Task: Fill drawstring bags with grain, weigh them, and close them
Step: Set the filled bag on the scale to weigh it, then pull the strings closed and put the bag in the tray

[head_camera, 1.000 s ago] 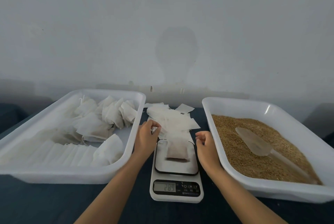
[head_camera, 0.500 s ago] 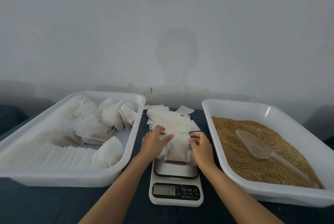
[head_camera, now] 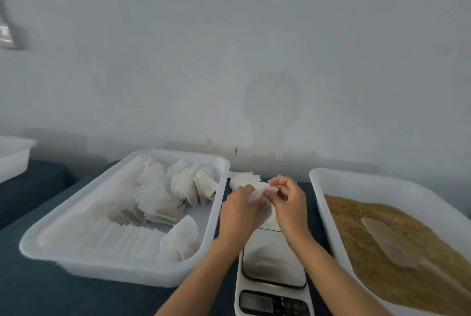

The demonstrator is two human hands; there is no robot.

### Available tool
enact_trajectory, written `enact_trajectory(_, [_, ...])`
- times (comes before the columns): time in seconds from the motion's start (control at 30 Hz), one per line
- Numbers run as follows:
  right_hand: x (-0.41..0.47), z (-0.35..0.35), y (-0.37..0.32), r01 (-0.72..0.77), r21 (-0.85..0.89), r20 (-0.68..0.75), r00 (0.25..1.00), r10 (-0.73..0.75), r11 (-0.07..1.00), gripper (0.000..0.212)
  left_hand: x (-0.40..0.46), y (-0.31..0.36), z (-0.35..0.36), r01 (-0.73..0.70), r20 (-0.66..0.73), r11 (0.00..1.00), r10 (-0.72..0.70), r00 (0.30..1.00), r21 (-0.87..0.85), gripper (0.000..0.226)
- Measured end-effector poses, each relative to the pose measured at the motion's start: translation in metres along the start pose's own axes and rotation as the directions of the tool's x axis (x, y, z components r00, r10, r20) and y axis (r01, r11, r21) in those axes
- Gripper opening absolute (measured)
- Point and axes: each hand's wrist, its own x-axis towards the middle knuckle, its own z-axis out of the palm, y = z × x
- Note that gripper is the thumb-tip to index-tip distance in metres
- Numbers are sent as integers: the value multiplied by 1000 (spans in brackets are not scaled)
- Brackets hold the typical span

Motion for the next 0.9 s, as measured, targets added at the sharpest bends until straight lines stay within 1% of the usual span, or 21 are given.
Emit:
enact_trajectory(0.07, [9,16,-16,42,33,41,998,-43,999,16,9,4,-24,-36,-81,999,37,996,13,13])
enact_trajectory(0.13, [14,39,-29,77,57,81,993,-82,995,17,19,-1,-52,-20,-96,999,25,995,49,14])
enact_trajectory(0.2, [16,67,-35,100,70,108,988,-107,993,16,28,-15,-81,36,-110,995,-26,994,91,15])
enact_trajectory(0.3, [14,114,-36,80,9,166,983,-80,997,24,37,-51,-120,151,-136,974,-129,982,171,31])
enact_trajectory(0.33, [12,130,-34,57,-12,208,977,-53,998,26,39,-66,-131,198,-131,961,-174,976,192,31])
enact_trajectory(0.4, [9,160,-29,6,-61,319,948,13,998,29,43,-98,-149,281,-92,934,-267,959,222,20])
enact_trajectory(0.47, [4,188,-22,-38,-122,453,887,90,992,30,46,-129,-163,351,-56,898,-349,936,266,8])
enact_trajectory(0.57, [-5,222,-11,-76,-211,619,761,194,974,34,47,-169,-176,452,-29,832,-468,883,323,26])
enact_trajectory(0.63, [-10,238,-6,-59,-269,697,677,236,961,34,47,-187,-181,478,9,784,-524,852,397,28])
enact_trajectory(0.73, [-15,256,1,-17,-334,785,548,288,942,36,44,-204,-185,484,72,698,-605,793,528,30])
enact_trajectory(0.8, [-17,262,3,16,-362,821,479,311,932,34,40,-211,-185,466,81,652,-628,774,599,29])
enact_trajectory(0.83, [-18,264,5,32,-360,837,453,308,932,34,39,-214,-184,448,77,629,-629,774,636,28])
enact_trajectory(0.9, [-20,263,5,39,-333,855,434,284,942,37,38,-216,-182,397,64,581,-615,786,710,27])
